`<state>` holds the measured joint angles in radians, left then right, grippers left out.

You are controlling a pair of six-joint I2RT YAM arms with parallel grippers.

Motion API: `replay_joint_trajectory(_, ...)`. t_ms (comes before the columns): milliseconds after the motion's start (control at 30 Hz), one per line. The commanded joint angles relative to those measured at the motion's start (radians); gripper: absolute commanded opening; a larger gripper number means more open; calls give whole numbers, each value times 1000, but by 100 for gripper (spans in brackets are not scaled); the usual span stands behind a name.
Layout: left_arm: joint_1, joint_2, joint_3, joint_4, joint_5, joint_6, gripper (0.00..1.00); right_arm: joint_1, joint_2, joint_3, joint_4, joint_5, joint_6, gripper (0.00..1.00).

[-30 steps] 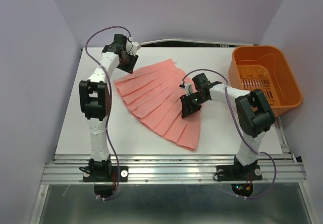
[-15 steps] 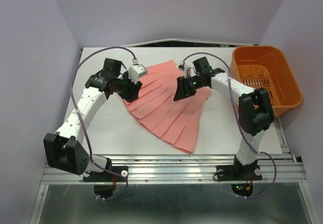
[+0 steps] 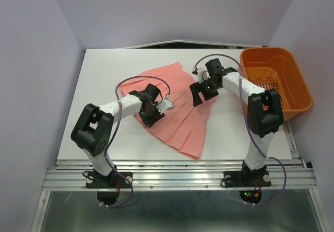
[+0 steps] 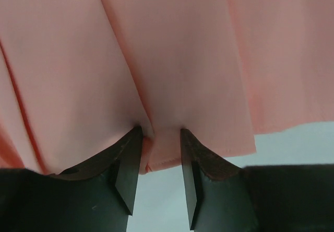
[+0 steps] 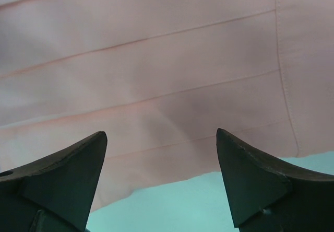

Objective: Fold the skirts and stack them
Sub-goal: Fold the skirt

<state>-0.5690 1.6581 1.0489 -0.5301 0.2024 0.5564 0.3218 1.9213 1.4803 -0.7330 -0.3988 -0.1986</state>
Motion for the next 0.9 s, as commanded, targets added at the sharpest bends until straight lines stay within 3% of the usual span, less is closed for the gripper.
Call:
replay_joint_trajectory(0, 26, 34, -12, 62, -130, 31, 46, -6, 28, -46, -20, 89, -61, 88)
replay_joint_trajectory(200, 204, 100, 32, 64, -192, 152, 41, -6, 36, -107, -19, -43, 14, 82)
replay_joint_trajectory(333, 305, 114, 144, 42, -239, 211, 41, 5, 9, -169, 4, -147, 76, 78)
replay_joint_trajectory(433, 317, 43, 209, -39, -92, 243, 47, 31, -18, -204, 40, -173, 126, 77)
replay_joint_trajectory(567, 227, -133, 208, -172, 66, 284, 52, 31, -19, -201, 72, -206, 195, 76)
replay_joint_trajectory(700, 34, -278, 122, -245, 110, 243, 55, 31, -19, -201, 101, -204, 255, 72)
replay_joint_trajectory(867, -244, -353, -6, -240, 91, 79, 59, 31, -2, -222, 109, -158, 254, 67)
